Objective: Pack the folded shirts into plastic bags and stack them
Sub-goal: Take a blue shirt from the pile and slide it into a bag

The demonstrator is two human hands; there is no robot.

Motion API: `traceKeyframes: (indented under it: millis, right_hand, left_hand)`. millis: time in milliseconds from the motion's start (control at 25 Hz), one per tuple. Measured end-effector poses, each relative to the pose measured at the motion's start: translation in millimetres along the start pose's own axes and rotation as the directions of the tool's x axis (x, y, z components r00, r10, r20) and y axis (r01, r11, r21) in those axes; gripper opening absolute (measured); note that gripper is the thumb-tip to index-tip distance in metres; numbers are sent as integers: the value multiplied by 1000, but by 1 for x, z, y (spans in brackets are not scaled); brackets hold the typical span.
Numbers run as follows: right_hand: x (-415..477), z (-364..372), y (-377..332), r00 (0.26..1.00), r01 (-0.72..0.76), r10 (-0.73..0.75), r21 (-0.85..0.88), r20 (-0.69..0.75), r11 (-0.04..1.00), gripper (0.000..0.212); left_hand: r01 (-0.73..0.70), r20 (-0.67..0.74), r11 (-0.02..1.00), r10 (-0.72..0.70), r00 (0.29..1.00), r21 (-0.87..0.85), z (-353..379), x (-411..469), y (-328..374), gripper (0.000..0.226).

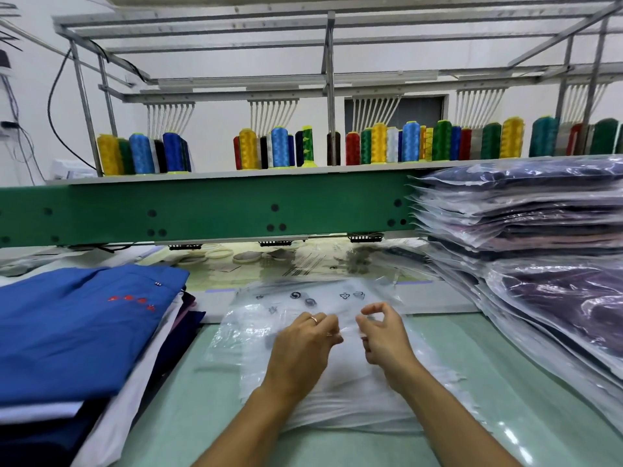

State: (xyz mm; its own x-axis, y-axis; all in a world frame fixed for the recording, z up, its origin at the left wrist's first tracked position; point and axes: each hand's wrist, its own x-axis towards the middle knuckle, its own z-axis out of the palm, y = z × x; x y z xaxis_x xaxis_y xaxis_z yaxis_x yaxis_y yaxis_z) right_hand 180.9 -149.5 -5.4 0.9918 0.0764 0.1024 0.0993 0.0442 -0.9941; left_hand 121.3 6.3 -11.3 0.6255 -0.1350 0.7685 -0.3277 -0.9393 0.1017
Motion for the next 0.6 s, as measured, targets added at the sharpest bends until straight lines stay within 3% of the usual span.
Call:
traceKeyframes:
  millis: [120,240,480,600]
  right_hand:
    - [12,-17,4,993,73,-77,-43,-94,996,5]
    - [24,-34,10,954,131,-170,-165,-246,977,10]
    - [34,-48,17,828,133,-274,-303,-489,944,14]
    - [35,-49,18,807,138,-284,-303,-518,943,14]
  left_hand:
    - [239,52,971,-238,970,-10,-10,-4,-24,22]
    - [458,59,889,-457,887,-7,-22,-13,-56,22]
    - [577,3,806,-582,813,131,-39,-22,-85,28]
    - [620,3,770,-628,779,148,-43,-21,-92,23]
